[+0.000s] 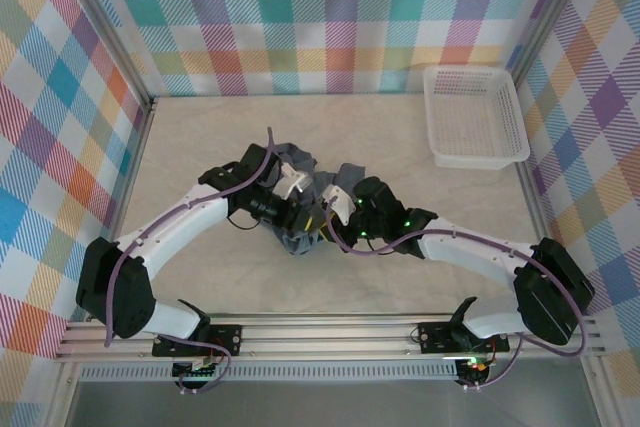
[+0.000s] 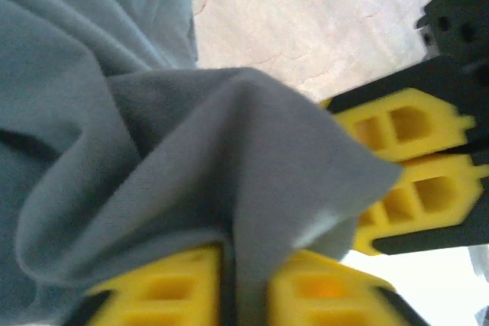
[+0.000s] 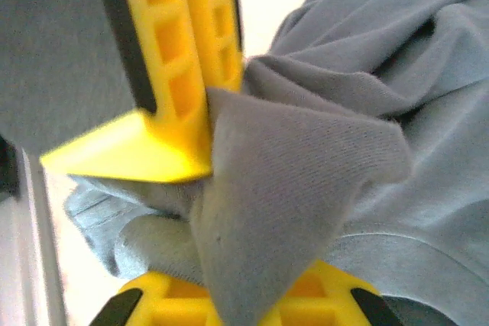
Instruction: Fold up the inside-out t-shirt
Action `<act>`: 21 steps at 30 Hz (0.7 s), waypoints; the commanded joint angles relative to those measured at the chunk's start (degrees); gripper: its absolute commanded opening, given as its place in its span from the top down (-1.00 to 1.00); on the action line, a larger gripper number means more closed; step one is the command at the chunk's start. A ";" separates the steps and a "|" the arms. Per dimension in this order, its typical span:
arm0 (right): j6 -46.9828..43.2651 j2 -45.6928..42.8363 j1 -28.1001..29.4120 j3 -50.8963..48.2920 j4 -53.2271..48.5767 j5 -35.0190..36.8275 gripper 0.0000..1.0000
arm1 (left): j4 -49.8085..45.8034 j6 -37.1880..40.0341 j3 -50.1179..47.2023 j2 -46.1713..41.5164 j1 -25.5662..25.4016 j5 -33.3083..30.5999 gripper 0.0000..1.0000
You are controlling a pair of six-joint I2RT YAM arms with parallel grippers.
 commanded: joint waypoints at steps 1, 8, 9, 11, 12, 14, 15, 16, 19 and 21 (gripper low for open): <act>1.24 -0.25 -0.83 -0.93 1.12 9.73 0.57 | 7.59 -5.00 0.78 -2.82 0.40 6.15 1.00; -2.02 1.20 0.09 -8.45 3.31 15.18 0.56 | 34.41 -31.81 -4.44 -7.74 3.21 5.81 1.00; -1.73 -0.16 0.28 -8.92 4.24 15.25 0.56 | 34.07 -31.89 -4.02 -7.53 3.12 5.78 1.00; -0.86 -4.78 0.31 -10.09 6.98 16.23 0.51 | 31.67 -31.46 -3.05 -7.08 3.21 4.45 1.00; -1.06 -7.04 0.31 -10.44 8.23 16.66 0.48 | 30.32 -31.25 -2.60 -6.90 3.21 3.24 1.00; -2.36 -11.44 0.32 -10.54 10.38 15.88 0.33 | 28.31 -31.88 -1.87 -6.59 3.23 0.81 1.00; -2.40 -12.87 0.31 -10.26 11.12 15.06 0.23 | 28.18 -32.60 -1.52 -6.40 3.30 0.12 1.00; -2.40 -13.96 0.31 -9.53 11.61 14.07 0.13 | 28.70 -33.98 -1.20 -6.05 3.33 -0.24 1.00; 0.57 -12.83 0.31 -5.96 12.80 11.48 -0.16 | 31.85 -38.75 -0.31 -5.16 3.26 -0.72 1.00; 4.96 -9.19 0.29 -4.09 15.23 11.13 -0.37 | 33.81 -40.99 0.28 -4.78 3.15 -1.06 1.00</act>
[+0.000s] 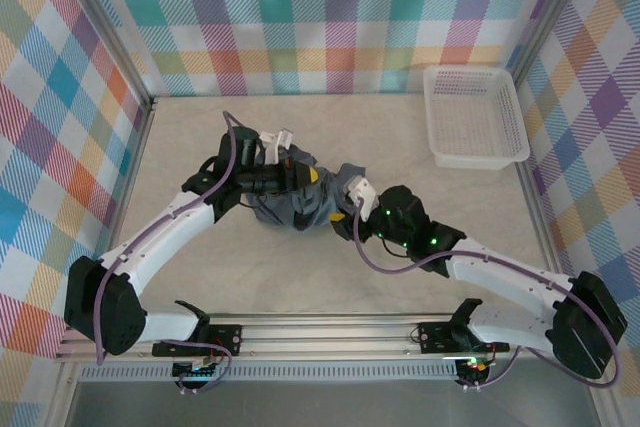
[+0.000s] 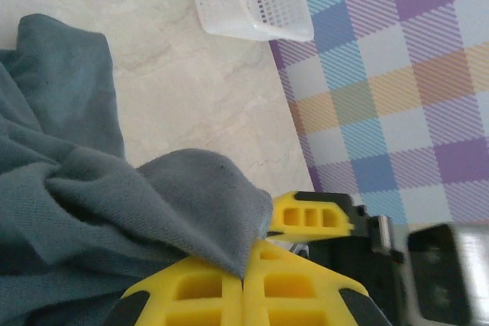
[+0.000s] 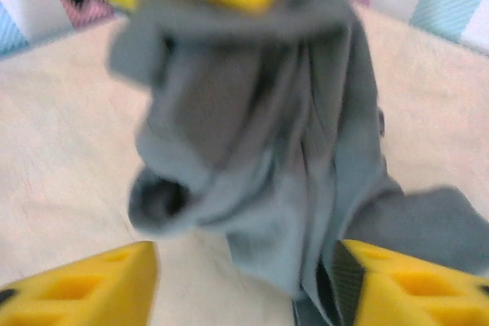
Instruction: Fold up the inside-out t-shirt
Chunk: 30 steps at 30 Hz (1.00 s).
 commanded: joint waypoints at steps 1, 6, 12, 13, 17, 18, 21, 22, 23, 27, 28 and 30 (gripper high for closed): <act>5.24 5.77 0.40 3.28 6.85 -2.94 -0.43 | 4.95 -5.71 3.14 0.58 0.02 -1.50 1.00; 6.48 17.09 0.49 8.80 13.56 0.80 -0.48 | 4.09 -6.45 5.80 0.68 -0.16 -2.83 1.00; 6.47 20.37 -0.31 15.91 11.72 -3.89 0.83 | -4.71 0.12 11.33 1.99 2.16 -6.71 1.00; 8.05 19.30 -1.03 16.40 10.62 -6.32 1.00 | -6.04 1.66 12.49 2.34 3.13 -7.77 1.00; 17.32 13.26 -6.19 13.84 13.38 -21.74 1.00 | -10.72 6.38 15.34 3.03 6.46 -10.30 0.34; 19.30 11.97 -7.29 12.66 15.42 -24.39 1.00 | -11.92 7.84 16.01 2.81 6.81 -11.19 0.16; 22.54 8.92 -9.88 11.07 17.13 -29.76 1.00 | -17.31 12.50 18.02 2.26 7.37 -13.71 -0.11; 22.48 8.20 -10.33 11.26 16.15 -30.70 1.00 | -18.86 13.97 18.02 1.74 7.47 -13.48 -0.13; 22.40 7.80 -10.56 11.45 15.15 -31.07 1.00 | -19.72 15.26 17.51 1.17 7.55 -12.68 -0.15; 23.12 6.71 -12.09 10.94 15.21 -31.72 1.00 | -20.17 24.17 11.68 -3.70 7.60 -2.94 -0.26; 23.61 6.77 -12.46 11.00 15.13 -32.35 1.00 | -19.01 27.06 9.83 -5.18 7.51 1.56 -0.31; 24.14 6.95 -12.87 11.75 14.50 -33.69 1.00 | -17.22 30.78 6.81 -7.30 7.14 7.93 -0.37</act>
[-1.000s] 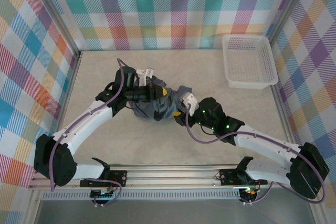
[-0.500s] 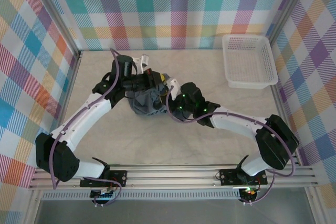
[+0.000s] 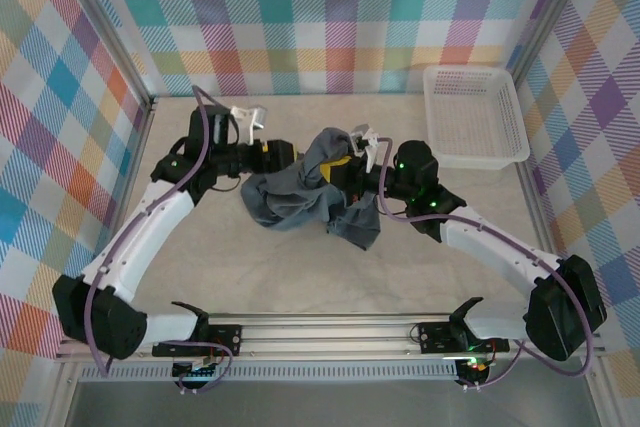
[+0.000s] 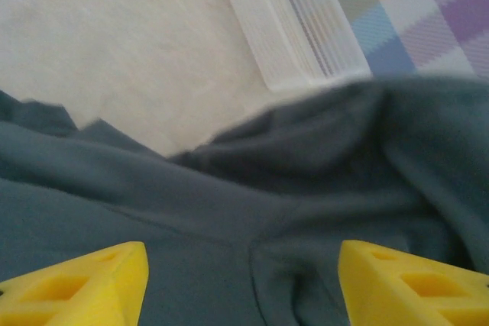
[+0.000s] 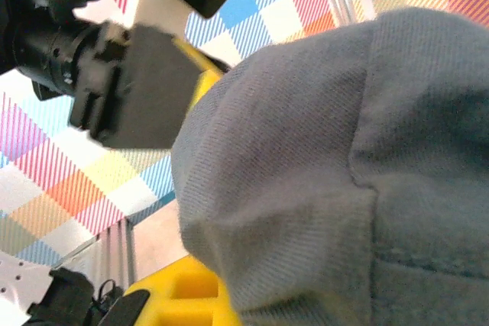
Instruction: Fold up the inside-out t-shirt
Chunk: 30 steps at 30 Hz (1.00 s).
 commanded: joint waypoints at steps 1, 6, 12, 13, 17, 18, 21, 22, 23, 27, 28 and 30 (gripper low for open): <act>2.34 -0.59 -0.84 0.92 1.46 -5.19 1.00 | 0.79 11.31 -3.53 -4.10 -0.52 13.16 -0.38; 2.92 1.12 -0.89 3.92 -1.21 -7.86 1.00 | 3.64 15.06 -3.36 -2.30 -1.48 20.02 -0.42; 3.26 3.64 -0.35 7.22 -5.16 -12.27 1.00 | 9.43 10.91 0.69 3.56 -4.43 14.96 -0.30; 3.32 3.79 -0.31 7.53 -5.63 -12.34 1.00 | 10.04 10.79 1.47 4.35 -5.04 14.48 -0.09; 0.86 3.82 -0.39 8.36 -13.65 -4.56 0.91 | 13.60 4.72 3.50 4.68 -5.67 12.76 1.00; -0.95 3.90 -0.44 7.84 -16.69 -0.60 0.76 | 15.85 0.11 3.43 3.95 -5.47 11.77 1.00; -12.03 7.11 -0.50 1.81 -21.07 12.57 0.63 | 22.69 -20.59 3.31 2.29 -4.07 8.30 1.00; -15.27 8.98 -0.51 0.79 -22.64 14.50 0.63 | 22.90 -25.48 4.48 2.37 -3.88 9.26 1.00; -18.63 10.80 -0.48 1.11 -25.34 14.15 0.65 | 21.01 -28.47 6.09 2.66 -3.90 9.72 1.00; -19.57 12.54 -0.48 3.15 -29.22 13.62 0.73 | 13.82 -31.91 9.17 1.91 -3.92 8.47 1.00; -19.32 11.50 -0.48 2.61 -27.99 13.51 0.75 | 11.80 -30.79 9.61 1.50 -3.91 7.60 1.00; -18.55 9.00 -0.49 1.59 -25.76 14.31 0.77 | 7.50 -28.26 10.26 1.22 -3.76 5.65 1.00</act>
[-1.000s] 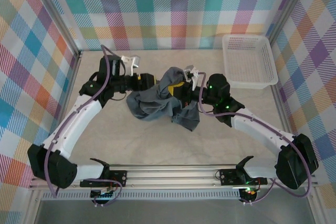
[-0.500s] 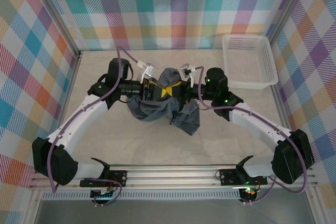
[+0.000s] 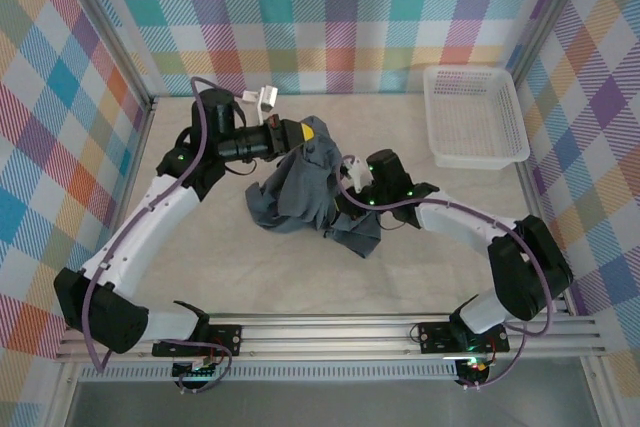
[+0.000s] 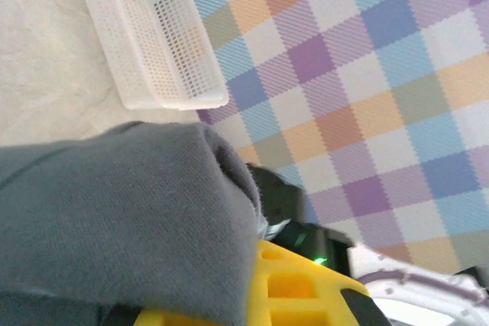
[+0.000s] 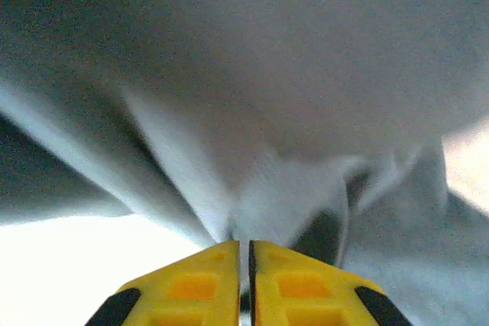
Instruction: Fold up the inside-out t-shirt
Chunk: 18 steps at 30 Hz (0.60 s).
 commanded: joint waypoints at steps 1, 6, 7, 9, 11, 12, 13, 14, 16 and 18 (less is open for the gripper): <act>-2.44 -6.14 0.13 0.00 0.83 2.19 0.76 | -5.60 -1.59 2.26 -2.20 0.32 -2.66 1.00; 0.16 -16.88 0.37 -1.79 4.88 2.56 0.46 | -9.66 2.17 1.92 -1.33 0.28 -6.87 1.00; 0.27 -19.03 0.82 -1.73 5.84 1.92 0.43 | -10.50 3.65 2.06 -1.13 0.16 -7.74 1.00; -0.52 -21.47 2.61 -0.26 6.49 0.80 0.38 | -10.65 5.48 2.27 -0.67 -0.02 -8.31 1.00; -1.40 -21.72 5.44 3.42 5.41 0.65 0.26 | -9.60 5.73 2.41 -0.03 -0.33 -8.04 1.00; -1.53 -21.08 6.63 5.35 4.84 1.33 0.23 | -9.37 5.86 2.65 0.27 -0.47 -7.81 1.00; -1.40 -19.83 7.52 7.66 4.31 1.60 0.22 | -9.31 5.91 2.99 0.78 -0.79 -7.58 1.00; -0.58 -18.10 7.77 9.75 3.86 1.61 0.20 | -9.30 5.91 3.38 1.10 -0.99 -7.46 1.00; 1.67 -14.98 7.78 12.75 3.85 3.42 0.07 | -9.17 5.87 3.85 1.46 -1.34 -7.40 1.00; 2.21 -11.78 7.71 14.67 4.62 5.99 -0.15 | -8.84 5.95 4.01 1.37 -1.52 -7.31 1.00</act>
